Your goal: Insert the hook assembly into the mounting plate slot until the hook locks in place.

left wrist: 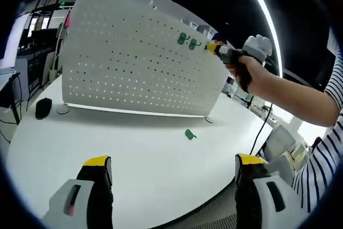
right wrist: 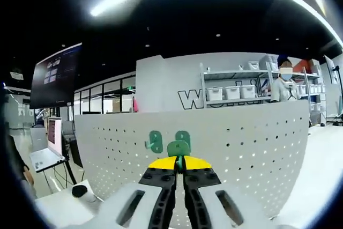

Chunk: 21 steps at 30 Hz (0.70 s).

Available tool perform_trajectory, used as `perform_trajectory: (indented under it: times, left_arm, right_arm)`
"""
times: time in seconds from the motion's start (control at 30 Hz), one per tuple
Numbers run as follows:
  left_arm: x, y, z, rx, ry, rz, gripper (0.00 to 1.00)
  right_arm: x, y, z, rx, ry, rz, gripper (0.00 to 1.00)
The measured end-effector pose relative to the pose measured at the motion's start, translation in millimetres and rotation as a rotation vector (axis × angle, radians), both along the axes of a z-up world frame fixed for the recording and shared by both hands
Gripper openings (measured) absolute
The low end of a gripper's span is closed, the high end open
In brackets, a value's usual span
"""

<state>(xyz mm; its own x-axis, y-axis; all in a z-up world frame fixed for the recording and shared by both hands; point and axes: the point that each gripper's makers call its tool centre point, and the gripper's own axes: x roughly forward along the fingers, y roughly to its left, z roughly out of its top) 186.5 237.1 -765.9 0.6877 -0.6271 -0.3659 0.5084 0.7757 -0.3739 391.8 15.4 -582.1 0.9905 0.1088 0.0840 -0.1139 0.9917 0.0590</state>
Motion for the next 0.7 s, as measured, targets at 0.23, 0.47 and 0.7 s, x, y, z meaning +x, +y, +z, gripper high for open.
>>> perform_trajectory:
  times: [0.23,0.47,0.7]
  left_arm:
    - [-0.3,-0.1,-1.3,-0.002,0.012,0.001,0.97]
    - [0.5,0.7,-2.4,-0.008,0.021,0.006,0.97]
    - [0.0,1.2,-2.6,-0.009,0.024,0.009,0.96]
  right_arm:
    - [15.3,-15.4,0.3,0.025,-0.005,-0.045,0.01]
    - [31.2,-28.8,6.2,0.037,-0.020,-0.086,0.01]
    - [40.8,-37.5,3.3,0.012,-0.022,-0.126,0.01]
